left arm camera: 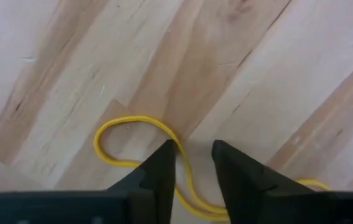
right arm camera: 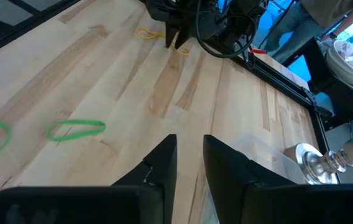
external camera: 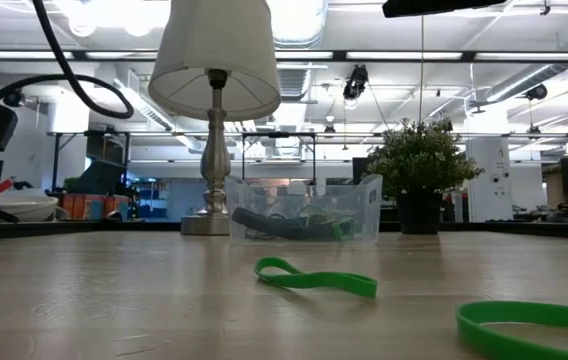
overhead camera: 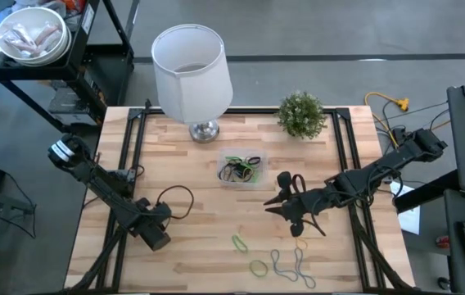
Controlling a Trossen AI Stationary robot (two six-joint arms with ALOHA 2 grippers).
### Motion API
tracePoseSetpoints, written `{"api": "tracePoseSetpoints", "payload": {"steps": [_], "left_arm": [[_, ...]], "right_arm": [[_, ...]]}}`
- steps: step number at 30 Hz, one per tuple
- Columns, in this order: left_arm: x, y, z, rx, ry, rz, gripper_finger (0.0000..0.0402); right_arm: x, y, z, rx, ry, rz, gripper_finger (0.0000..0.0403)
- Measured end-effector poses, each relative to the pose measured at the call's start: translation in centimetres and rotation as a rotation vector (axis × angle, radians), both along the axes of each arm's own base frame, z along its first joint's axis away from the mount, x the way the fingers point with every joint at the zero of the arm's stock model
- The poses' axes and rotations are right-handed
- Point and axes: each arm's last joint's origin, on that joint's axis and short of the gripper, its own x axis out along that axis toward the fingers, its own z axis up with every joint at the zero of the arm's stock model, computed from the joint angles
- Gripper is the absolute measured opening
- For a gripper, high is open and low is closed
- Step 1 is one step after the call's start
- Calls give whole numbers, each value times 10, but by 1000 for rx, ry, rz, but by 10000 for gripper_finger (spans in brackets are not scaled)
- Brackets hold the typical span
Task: Pick and place rubber bands into bin
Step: Put the yellow rubber band into the transparent bin
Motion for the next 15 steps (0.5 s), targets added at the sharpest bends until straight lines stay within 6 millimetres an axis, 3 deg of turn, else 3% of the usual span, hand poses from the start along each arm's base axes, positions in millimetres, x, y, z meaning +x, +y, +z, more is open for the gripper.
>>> {"api": "tracePoseSetpoints", "payload": {"steps": [6, 9, 15], "left_arm": [[0, 0, -2, -19, -4, -1, 12], [0, 0, -3, -20, -3, -15, 7], [7, -6, 2, -26, -76, -226, 1]], "right_arm": [[0, 0, 0, 0, 0, 0, 75], [0, 0, 0, 0, 0, 0, 77], [0, 0, 0, 0, 0, 0, 70]]}}
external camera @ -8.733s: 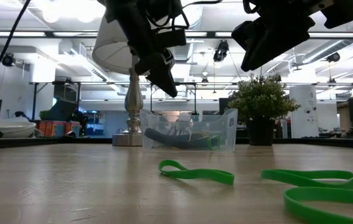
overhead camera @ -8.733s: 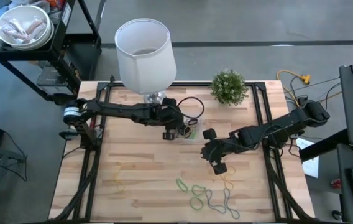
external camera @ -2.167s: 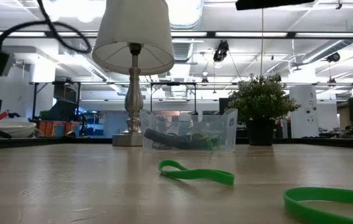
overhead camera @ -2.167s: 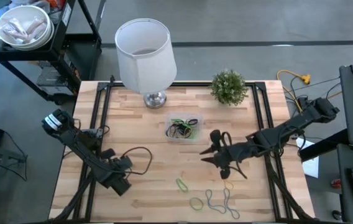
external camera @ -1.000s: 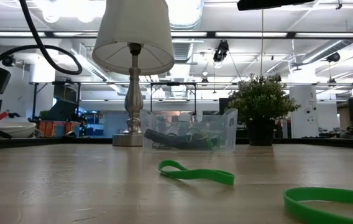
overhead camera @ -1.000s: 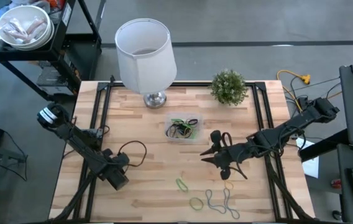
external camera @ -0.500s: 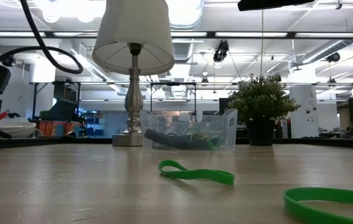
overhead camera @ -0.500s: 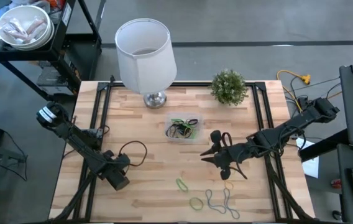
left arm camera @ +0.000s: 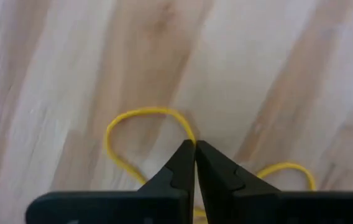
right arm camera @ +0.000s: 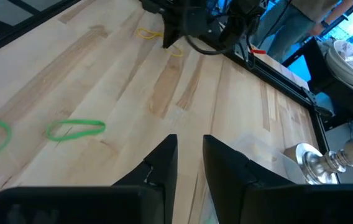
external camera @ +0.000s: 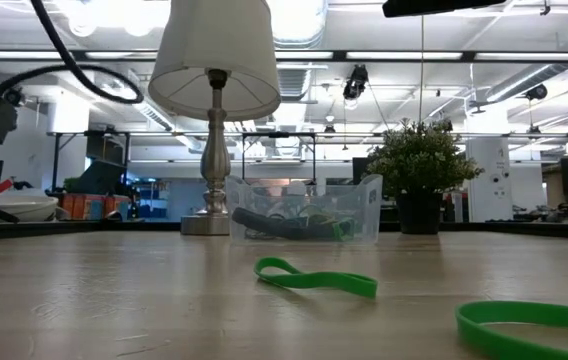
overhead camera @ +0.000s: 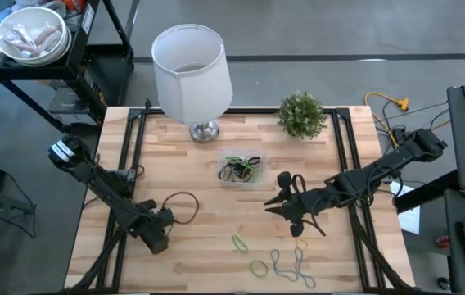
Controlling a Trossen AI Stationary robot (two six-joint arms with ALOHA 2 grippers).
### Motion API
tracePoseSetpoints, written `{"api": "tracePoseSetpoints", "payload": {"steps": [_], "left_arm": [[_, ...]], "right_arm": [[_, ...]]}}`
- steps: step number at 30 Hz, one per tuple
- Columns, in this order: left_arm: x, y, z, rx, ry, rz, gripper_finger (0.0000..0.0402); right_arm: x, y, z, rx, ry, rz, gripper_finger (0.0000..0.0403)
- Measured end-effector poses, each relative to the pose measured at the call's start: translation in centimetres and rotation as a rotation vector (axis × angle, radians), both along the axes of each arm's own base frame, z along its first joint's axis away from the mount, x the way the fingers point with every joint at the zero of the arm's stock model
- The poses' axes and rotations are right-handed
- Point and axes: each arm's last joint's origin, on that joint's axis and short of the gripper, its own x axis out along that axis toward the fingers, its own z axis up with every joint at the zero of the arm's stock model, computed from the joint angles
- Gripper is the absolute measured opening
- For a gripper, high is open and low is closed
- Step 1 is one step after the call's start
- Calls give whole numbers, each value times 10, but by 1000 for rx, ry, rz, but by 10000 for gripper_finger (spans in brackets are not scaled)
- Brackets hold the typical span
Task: Pick and place rubber bands into bin
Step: Put the yellow rubber band into the transparent bin
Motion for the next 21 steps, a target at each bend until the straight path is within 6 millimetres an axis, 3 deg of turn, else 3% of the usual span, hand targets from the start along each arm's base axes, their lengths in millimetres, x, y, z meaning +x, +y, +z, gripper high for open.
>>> {"api": "tracePoseSetpoints", "payload": {"steps": [7, 21], "left_arm": [[19, -14, 18, 13, -188, -163, 0], [45, -27, 64, 362, -487, -488, 0]], "right_arm": [[0, 0, 0, 1, -2, 0, 71], [0, 0, 1, 3, -6, 0, 69]]}}
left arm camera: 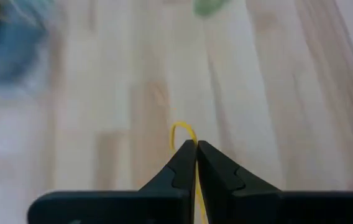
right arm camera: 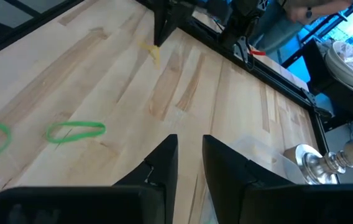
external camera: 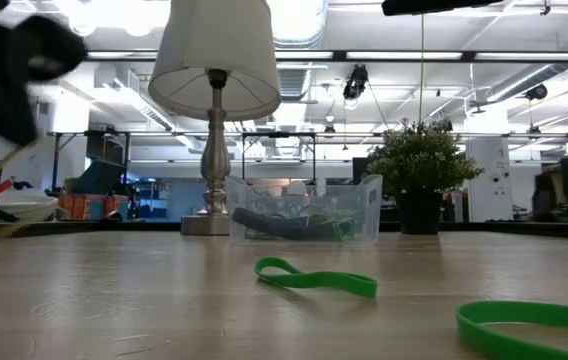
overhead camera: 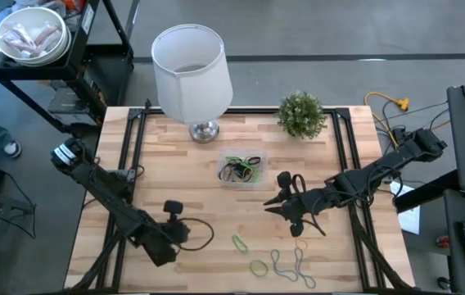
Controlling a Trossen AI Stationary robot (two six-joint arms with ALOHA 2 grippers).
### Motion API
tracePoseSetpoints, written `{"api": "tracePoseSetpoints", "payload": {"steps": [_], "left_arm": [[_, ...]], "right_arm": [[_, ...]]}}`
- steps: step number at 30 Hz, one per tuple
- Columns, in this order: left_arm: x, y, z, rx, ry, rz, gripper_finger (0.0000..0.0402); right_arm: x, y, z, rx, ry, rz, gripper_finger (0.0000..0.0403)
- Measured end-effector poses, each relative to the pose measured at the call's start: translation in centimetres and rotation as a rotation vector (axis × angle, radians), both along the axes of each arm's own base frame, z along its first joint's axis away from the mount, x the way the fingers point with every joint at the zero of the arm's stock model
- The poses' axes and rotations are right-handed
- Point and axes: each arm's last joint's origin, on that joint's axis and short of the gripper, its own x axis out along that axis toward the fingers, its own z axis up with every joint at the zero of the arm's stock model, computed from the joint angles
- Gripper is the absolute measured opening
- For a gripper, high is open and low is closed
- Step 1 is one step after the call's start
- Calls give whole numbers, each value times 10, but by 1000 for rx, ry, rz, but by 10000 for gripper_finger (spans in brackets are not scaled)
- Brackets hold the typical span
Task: Pick and place rubber bands into bin
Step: Put the yellow rubber band into the transparent bin
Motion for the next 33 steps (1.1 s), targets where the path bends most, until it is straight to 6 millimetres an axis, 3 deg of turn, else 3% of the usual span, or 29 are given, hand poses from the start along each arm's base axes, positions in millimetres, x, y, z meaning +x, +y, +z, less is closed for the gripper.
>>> {"api": "tracePoseSetpoints", "payload": {"steps": [13, 19, 27, 33], "left_arm": [[14, 0, 35, 392, -279, 34, 0], [23, 4, 47, 471, -326, 67, 0], [48, 22, 60, 559, -349, 83, 0], [72, 48, 68, 641, -350, 120, 0]], "right_arm": [[0, 0, 0, 0, 0, 0, 67], [0, 0, 0, -2, 0, 1, 64], [0, 0, 0, -3, 0, 2, 63], [0, 0, 0, -3, 0, 1, 63]]}}
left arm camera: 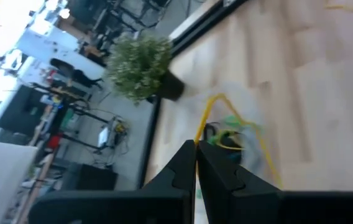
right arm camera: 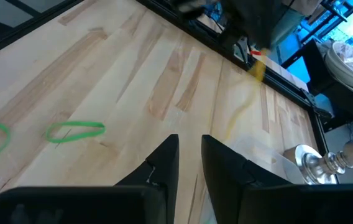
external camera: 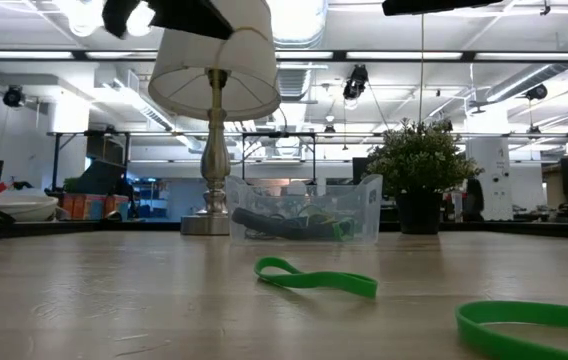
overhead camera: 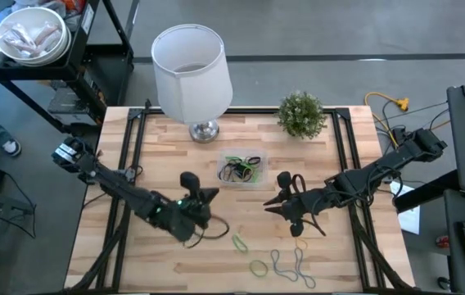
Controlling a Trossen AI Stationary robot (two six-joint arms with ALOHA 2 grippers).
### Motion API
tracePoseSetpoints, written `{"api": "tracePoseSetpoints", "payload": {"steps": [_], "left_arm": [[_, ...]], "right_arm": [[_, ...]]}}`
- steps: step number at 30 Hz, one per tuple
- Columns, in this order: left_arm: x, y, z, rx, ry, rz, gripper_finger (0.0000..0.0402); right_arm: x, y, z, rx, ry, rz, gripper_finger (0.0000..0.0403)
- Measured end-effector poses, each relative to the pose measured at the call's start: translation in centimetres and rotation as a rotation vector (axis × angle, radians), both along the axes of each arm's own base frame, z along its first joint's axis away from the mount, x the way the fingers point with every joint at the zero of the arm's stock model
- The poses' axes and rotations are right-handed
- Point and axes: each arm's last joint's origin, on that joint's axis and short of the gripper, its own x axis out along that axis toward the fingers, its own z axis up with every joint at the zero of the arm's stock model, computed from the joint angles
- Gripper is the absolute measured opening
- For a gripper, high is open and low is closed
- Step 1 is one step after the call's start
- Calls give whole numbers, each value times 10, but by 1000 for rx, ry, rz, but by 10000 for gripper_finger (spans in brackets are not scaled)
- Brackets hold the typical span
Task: Pick and place rubber bands into bin
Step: Put the yellow rubber band into the transparent bin
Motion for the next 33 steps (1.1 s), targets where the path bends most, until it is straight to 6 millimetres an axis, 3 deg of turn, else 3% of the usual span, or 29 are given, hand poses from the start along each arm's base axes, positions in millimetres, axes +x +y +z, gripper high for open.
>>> {"api": "tracePoseSetpoints", "payload": {"steps": [11, 20, 25, 33], "left_arm": [[40, 78, 15, 14, -40, 77, 0], [49, 144, 4, -143, -32, 82, 0], [53, 162, -11, -215, -5, 77, 0], [65, 169, -40, -239, 84, 102, 0]], "right_arm": [[0, 0, 0, 0, 1, 0, 63], [-1, 0, -1, -3, 12, -1, 63], [-1, 0, -2, -6, 19, -1, 63], [-1, -1, -2, -2, 24, -5, 63]]}}
